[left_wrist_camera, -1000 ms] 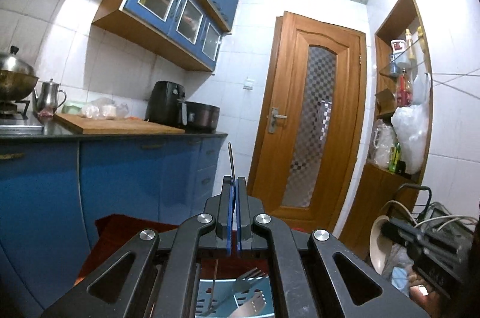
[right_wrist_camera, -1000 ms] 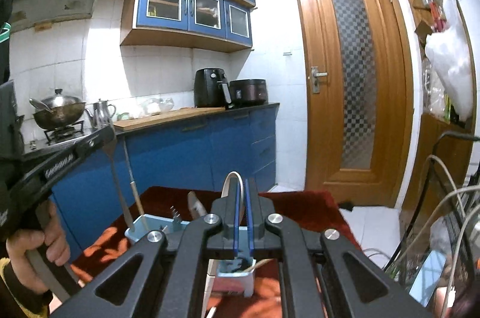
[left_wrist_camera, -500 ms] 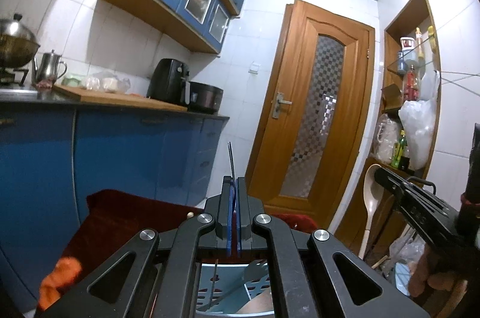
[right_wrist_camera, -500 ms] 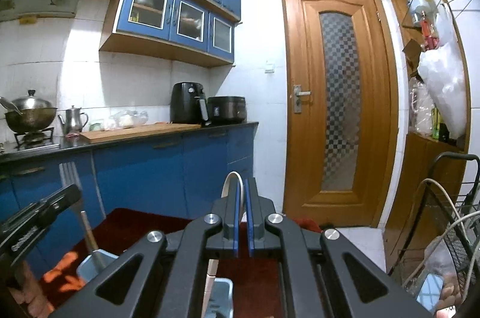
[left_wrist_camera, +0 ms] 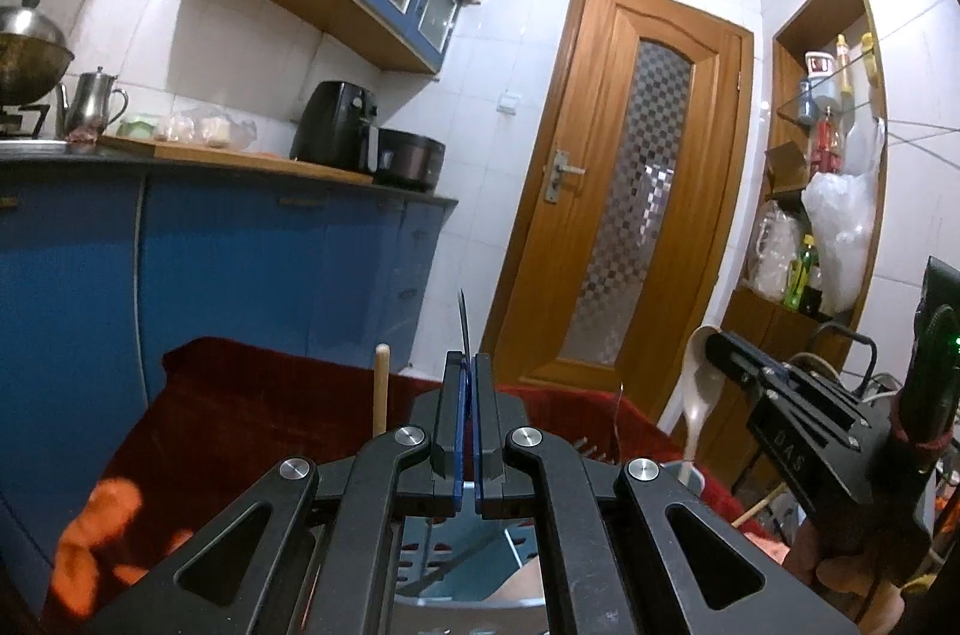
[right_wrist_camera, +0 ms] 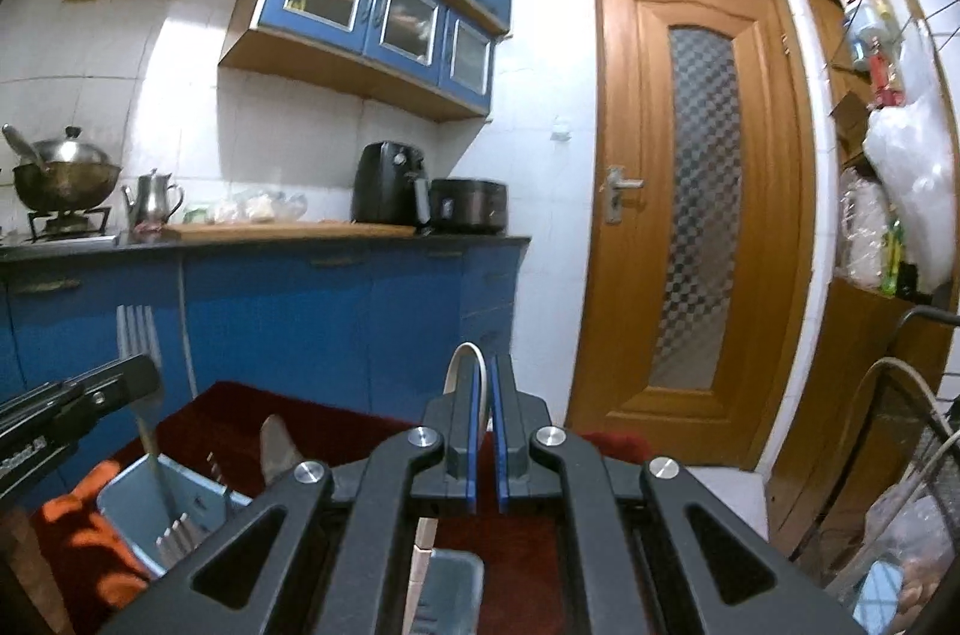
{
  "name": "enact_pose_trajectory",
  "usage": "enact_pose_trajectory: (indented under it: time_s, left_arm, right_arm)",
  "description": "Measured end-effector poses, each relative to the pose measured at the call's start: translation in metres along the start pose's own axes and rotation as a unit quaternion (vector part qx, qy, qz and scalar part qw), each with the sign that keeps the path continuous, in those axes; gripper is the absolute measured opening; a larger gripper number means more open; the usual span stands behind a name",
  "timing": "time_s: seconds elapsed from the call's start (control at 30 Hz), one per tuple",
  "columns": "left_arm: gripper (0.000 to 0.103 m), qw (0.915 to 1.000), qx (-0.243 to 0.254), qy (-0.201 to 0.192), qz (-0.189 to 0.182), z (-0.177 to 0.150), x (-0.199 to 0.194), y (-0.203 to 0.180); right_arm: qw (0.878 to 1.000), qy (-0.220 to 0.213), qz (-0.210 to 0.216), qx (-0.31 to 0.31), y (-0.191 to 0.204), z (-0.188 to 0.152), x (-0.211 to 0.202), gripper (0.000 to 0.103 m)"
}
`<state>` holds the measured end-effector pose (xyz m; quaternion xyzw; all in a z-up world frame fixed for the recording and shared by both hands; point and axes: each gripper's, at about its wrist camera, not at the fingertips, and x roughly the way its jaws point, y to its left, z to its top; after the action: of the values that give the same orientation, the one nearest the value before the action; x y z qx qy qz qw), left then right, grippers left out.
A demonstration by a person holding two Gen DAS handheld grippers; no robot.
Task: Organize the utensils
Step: 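Withdraw both open tools from the caddy back toward the utensils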
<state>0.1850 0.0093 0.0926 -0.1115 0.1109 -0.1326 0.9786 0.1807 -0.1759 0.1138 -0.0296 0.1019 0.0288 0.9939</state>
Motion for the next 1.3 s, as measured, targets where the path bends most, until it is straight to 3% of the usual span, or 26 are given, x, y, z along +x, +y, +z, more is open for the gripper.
enact_pose_trajectory:
  time_s: [0.33, 0.87, 1.3]
  left_arm:
    - [0.004, 0.9998, 0.01, 0.014, 0.003, -0.001, -0.005, -0.007]
    - [0.004, 0.9988, 0.003, 0.049, -0.001, 0.01, -0.032, -0.011]
    - [0.004, 0.9968, 0.027, 0.076, -0.001, 0.011, -0.075, -0.03]
  right_arm:
    - [0.996, 0.057, 0.058, 0.042, -0.008, -0.016, 0.007, 0.006]
    - [0.991, 0.032, 0.102, 0.08, -0.008, 0.005, -0.028, 0.015]
    - [0.981, 0.078, 0.131, 0.117, -0.016, 0.008, -0.076, 0.015]
